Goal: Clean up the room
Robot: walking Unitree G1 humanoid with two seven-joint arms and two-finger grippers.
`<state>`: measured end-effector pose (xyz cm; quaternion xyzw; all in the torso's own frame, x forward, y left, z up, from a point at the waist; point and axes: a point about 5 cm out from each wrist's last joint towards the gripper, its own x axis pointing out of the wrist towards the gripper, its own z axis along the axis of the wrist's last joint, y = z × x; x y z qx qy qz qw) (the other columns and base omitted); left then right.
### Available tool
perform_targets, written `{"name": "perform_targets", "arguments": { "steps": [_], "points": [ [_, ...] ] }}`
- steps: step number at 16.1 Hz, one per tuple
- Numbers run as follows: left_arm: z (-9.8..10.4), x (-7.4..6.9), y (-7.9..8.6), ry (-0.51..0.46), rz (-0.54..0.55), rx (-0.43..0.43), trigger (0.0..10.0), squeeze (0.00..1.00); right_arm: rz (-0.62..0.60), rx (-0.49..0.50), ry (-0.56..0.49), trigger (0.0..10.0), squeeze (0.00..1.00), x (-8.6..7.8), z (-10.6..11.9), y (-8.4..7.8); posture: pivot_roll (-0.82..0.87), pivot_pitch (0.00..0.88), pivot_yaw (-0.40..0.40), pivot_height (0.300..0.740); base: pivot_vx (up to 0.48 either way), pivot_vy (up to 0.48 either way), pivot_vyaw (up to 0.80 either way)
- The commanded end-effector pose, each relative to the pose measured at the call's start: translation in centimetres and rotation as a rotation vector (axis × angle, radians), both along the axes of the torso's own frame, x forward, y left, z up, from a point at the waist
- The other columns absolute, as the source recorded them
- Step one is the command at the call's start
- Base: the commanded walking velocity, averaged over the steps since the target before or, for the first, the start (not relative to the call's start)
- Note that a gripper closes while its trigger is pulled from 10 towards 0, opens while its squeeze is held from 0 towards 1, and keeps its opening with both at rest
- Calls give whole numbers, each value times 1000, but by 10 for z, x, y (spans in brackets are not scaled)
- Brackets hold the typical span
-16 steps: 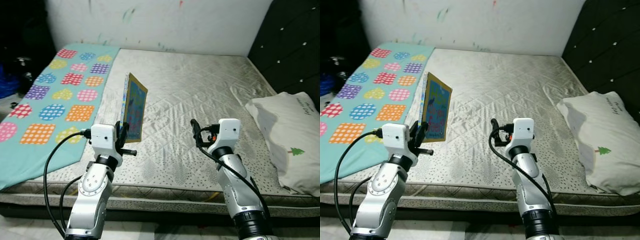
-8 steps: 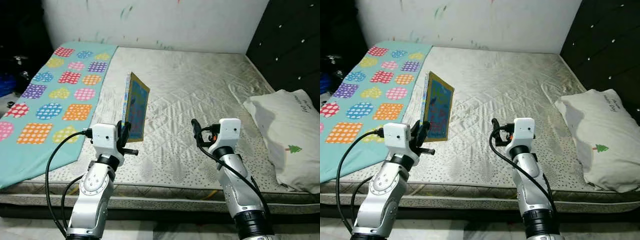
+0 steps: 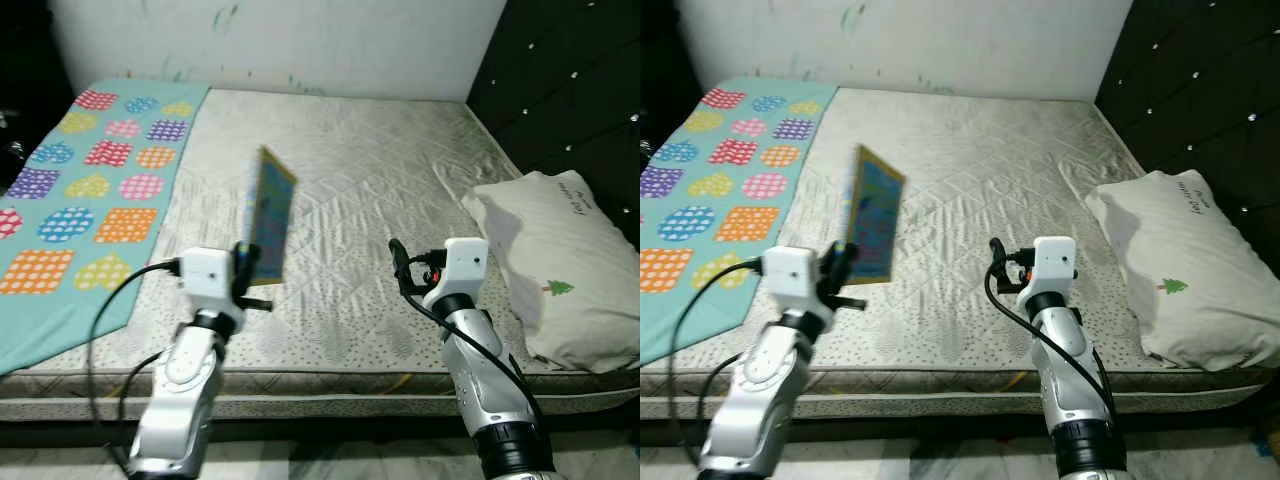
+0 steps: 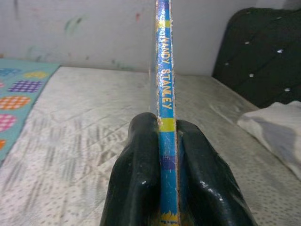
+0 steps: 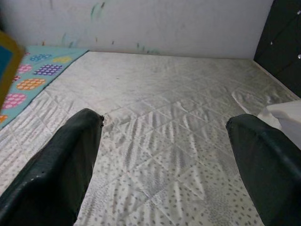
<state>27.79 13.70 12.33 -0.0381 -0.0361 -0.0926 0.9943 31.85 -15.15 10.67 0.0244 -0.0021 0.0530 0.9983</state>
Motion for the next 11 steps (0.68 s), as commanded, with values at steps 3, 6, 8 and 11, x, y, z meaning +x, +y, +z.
{"name": "perform_targets", "arguments": {
  "steps": [3,6,8,11],
  "points": [
    [10,-4,8,-41,26,-9,10000,0,-23,-13,-14,10000,0,-1,3,-10,-12,10,-67,740,0,-261,0],
    [10,-4,11,-36,34,-6,10000,0,-14,-17,-15,10000,0,0,3,-8,-10,12,-74,740,0,-266,0],
    [10,-5,11,-35,36,-6,10000,0,-12,-17,-15,10000,0,0,3,-8,-12,12,-74,740,0,-270,0],
    [10,-4,11,-35,32,-8,10000,0,-12,-14,-13,10000,0,0,3,-8,-12,12,-74,740,0,-270,0]
  ]
}}
